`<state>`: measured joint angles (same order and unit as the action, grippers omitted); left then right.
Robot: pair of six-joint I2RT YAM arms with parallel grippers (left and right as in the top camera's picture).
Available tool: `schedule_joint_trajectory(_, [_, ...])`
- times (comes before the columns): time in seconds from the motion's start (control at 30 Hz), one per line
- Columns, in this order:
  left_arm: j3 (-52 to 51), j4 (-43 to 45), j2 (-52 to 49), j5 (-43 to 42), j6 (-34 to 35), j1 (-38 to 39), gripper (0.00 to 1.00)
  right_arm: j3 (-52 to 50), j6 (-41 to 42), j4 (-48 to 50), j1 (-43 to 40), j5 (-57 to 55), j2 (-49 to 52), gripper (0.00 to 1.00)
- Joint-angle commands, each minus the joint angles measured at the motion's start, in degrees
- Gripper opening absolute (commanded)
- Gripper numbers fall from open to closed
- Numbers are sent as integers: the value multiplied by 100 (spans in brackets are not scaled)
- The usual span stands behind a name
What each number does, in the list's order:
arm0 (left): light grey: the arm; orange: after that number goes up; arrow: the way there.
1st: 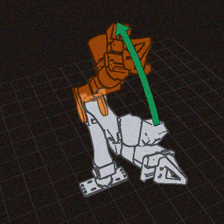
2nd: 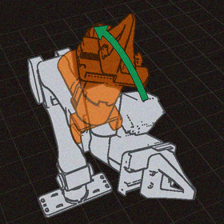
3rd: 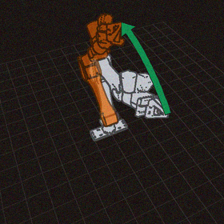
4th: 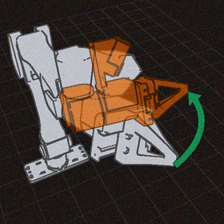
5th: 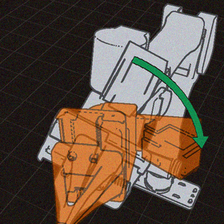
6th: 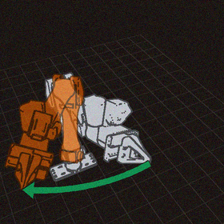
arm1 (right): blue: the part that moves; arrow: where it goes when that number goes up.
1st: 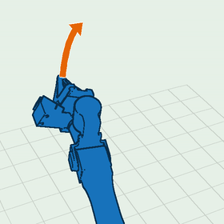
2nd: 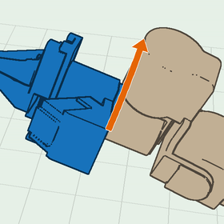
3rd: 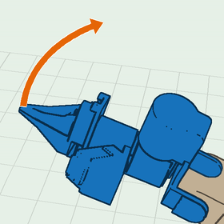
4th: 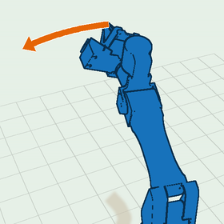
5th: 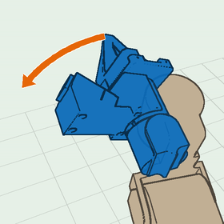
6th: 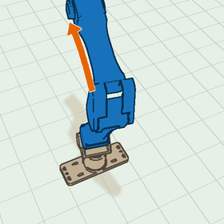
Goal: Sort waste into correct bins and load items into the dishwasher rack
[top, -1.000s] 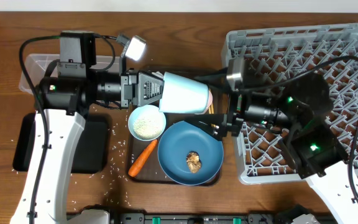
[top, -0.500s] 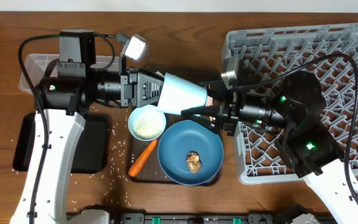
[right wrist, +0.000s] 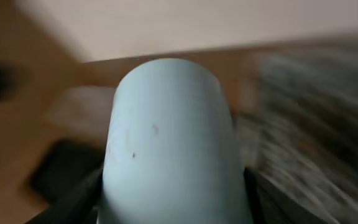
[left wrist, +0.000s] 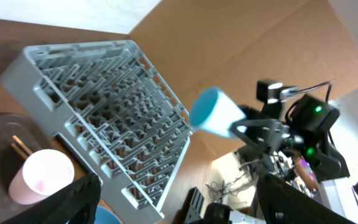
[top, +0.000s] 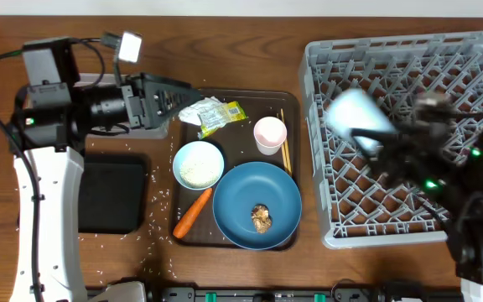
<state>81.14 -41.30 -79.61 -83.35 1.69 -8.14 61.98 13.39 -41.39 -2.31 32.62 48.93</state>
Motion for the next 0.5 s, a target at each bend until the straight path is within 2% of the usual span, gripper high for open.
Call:
schedule_joint_trajectory(0.0, [85, 2, 48, 48, 50, -59, 82, 39, 293, -713, -901, -2046, -151, 56])
schedule_joint_trajectory(0.23, [85, 2, 48, 50, 48, -57, 82, 39, 1176, -1488, -2184, -4015, 33, 56])
schedule_joint_trajectory(0.47, [83, 0, 48, 50, 48, -57, 82, 37, 1532, -1480, -3077, -4162, 693, 56])
